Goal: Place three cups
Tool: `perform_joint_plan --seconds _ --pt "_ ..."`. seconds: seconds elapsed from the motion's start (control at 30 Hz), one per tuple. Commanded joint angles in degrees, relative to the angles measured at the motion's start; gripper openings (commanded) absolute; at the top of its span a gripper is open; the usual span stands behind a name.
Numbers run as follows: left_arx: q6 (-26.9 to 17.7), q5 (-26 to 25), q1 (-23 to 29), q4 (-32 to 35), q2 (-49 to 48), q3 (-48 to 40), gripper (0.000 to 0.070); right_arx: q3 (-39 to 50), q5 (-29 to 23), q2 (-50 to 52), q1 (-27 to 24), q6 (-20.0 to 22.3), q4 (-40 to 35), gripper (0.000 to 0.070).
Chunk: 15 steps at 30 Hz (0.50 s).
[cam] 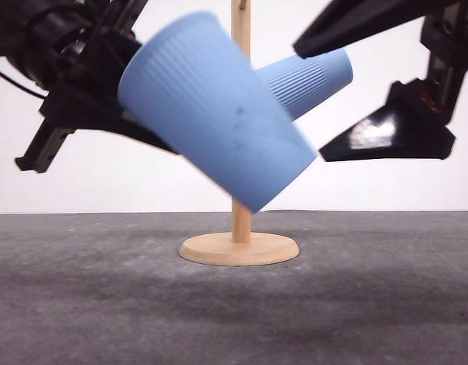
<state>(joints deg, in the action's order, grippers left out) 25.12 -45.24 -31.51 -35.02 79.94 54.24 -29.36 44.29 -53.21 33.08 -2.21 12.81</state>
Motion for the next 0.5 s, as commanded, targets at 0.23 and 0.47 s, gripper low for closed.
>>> perform_joint_plan --seconds 0.23,0.47 --pt "1.4 -3.4 -6.4 -0.1 0.2 1.4 0.0003 -0.6 -6.7 -0.2 8.9 2.9 -1.2 0.0700" --pt "2.4 -4.6 -9.9 0.4 0.2 1.4 0.0003 -0.6 -8.5 -0.2 13.1 2.7 -0.9 0.0526"
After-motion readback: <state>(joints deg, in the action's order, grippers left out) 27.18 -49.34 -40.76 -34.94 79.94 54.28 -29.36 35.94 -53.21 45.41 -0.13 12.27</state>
